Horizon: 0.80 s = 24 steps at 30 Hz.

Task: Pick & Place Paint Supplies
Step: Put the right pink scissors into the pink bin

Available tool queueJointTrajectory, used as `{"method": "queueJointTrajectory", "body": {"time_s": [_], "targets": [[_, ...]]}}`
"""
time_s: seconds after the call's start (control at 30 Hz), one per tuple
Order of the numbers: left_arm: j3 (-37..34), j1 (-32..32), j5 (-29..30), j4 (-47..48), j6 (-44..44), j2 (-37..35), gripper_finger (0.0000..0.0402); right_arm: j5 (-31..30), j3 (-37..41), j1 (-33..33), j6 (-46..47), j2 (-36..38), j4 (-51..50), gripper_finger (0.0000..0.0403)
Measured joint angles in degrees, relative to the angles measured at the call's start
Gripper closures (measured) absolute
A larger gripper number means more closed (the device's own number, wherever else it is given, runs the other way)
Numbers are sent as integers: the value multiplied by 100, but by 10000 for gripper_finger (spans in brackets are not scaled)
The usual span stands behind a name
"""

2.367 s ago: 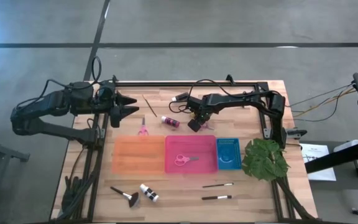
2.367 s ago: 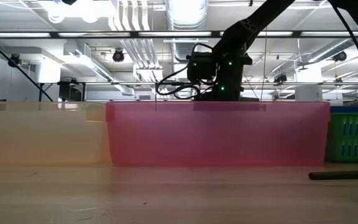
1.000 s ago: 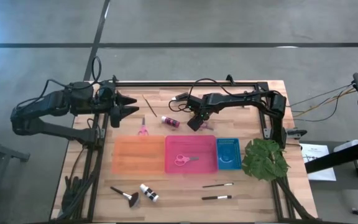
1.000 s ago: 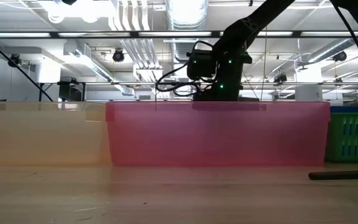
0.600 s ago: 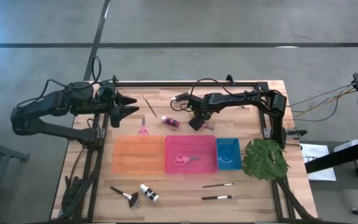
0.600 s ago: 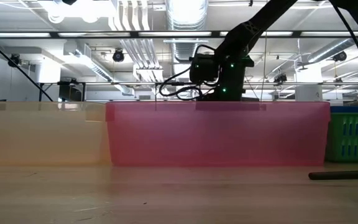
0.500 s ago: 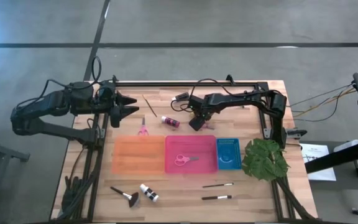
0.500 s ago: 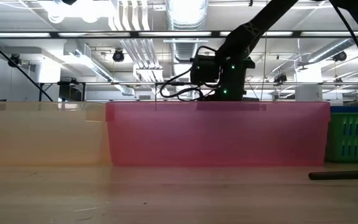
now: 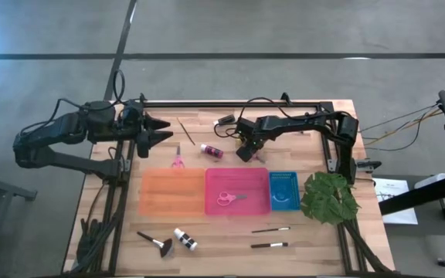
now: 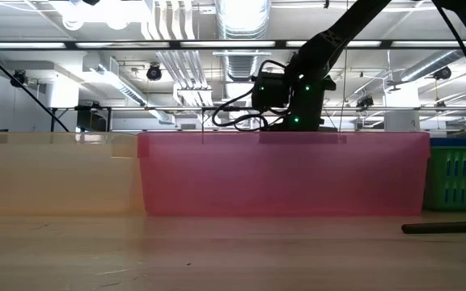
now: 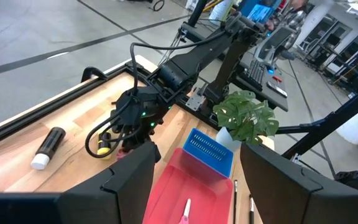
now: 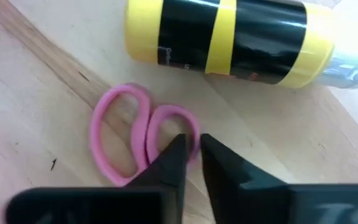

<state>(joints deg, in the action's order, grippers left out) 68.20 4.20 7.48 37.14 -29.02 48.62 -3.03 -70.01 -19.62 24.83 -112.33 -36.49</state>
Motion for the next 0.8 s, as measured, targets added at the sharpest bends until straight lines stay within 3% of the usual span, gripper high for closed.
{"method": "queueJointTrajectory", "body": {"time_s": [0.37, 0.8], "targets": [[0, -1, 1, -137, -2, 0, 154, 205, 44, 56, -154, 211, -91, 394], [0, -1, -1, -135, 2, 0, 154, 262, 29, 192, -39, 1556, 173, 395]]}}
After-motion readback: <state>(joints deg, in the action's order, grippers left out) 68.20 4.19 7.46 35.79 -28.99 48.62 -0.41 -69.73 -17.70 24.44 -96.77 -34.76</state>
